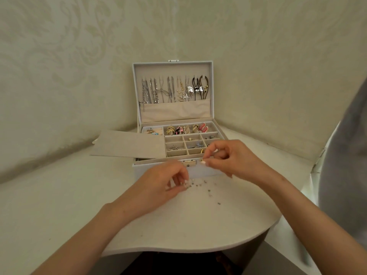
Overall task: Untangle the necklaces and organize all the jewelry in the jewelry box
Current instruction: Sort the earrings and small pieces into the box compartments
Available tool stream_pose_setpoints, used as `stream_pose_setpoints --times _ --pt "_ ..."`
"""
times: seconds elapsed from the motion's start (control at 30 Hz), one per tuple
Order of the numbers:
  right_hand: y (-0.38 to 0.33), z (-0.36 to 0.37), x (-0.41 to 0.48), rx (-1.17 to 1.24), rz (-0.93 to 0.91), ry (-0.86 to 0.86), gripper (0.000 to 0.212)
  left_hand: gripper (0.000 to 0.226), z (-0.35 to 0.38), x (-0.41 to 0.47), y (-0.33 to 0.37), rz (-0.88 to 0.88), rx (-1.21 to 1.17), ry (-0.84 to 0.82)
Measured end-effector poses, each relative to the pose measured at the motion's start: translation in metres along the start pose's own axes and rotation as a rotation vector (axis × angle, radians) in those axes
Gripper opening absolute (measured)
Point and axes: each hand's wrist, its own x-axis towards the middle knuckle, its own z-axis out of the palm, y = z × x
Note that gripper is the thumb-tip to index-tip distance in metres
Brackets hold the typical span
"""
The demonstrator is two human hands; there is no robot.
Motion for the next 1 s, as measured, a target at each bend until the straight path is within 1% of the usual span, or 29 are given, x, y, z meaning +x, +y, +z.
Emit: stream_pose_setpoints --times 0.1,0.17,0.27,0.37,0.5,0.6,0.7,0.83,1.0 --pt "-0.009 -0.003 0.021 0.020 0.020 0.095 0.010 0.031 -0.026 0.027 -0.002 -0.103 -0.071 0.159" --pt "-0.015 -0.002 0.040 0.011 0.058 0.133 0.011 0.036 -0.042 0.051 -0.012 -0.195 -0.059 0.229" --pt "-0.021 0.006 0.069 -0.020 0.120 0.163 0.014 0.035 -0.052 0.081 -0.032 -0.317 0.010 0.242" --pt "-0.022 0.016 0.092 -0.079 0.166 0.174 0.017 0.030 -0.051 0.098 -0.048 -0.380 0.050 0.189" --pt "-0.023 0.021 0.106 -0.109 0.213 0.154 0.020 0.020 -0.046 0.102 -0.058 -0.397 0.098 0.157" --pt "-0.025 0.022 0.106 -0.153 0.230 0.128 0.018 0.015 -0.049 0.101 -0.060 -0.383 0.145 0.185" --pt "-0.024 0.023 0.103 -0.161 0.233 0.139 0.013 0.013 -0.054 0.097 -0.057 -0.381 0.159 0.230" --pt "-0.018 0.020 0.096 -0.135 0.198 0.241 0.010 0.014 -0.054 0.075 -0.047 -0.366 0.159 0.285" --pt "-0.007 0.004 0.061 -0.088 0.098 0.434 0.007 0.017 -0.035 0.012 -0.012 -0.307 0.187 0.402"
